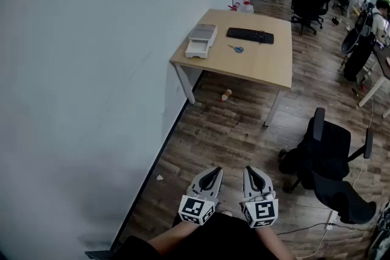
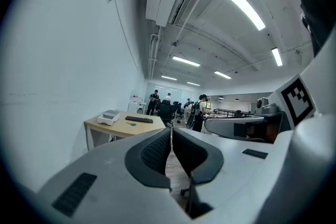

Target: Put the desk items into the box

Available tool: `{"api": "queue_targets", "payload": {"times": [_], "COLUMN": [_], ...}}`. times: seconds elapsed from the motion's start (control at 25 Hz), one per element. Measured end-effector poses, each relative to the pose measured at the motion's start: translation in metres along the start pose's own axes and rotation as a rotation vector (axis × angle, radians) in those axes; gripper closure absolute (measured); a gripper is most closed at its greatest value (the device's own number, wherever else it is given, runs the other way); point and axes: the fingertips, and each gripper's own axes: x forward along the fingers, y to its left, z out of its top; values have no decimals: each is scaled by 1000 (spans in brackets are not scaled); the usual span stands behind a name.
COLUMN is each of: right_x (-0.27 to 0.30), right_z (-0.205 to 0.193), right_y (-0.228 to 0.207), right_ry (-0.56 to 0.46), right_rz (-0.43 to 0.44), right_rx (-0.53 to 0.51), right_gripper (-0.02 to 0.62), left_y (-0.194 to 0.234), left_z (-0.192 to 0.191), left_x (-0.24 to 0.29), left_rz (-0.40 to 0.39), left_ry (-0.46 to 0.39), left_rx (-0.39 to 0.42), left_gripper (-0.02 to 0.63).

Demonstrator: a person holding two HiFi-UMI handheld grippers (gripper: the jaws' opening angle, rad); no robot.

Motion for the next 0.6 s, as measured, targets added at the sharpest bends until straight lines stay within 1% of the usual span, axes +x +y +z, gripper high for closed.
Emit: {"api": "queue_targets", "payload": {"times": [0.16,0.28,0.44,0.6], "right_x": [10,19,40,73], "right_z": [-2,-4,-15,-25], "right_y": [-6,-11,-23,-38], "right_ry": [7,6,39,86], "right_rz": [-3,9,9,4], "right_rx": [-7,31,45,50], "right_gripper": [537,537,536,537], "left_y": [6,16,36,67], "left_z": [3,6,5,-1], "left_x": [11,20,37,71], "left_rz": [-8,-4,2,-7], "left_ry": [1,-1,-6,7], "left_rx": [-4,1,4,-14], "left_gripper": [584,584,584,584]}}
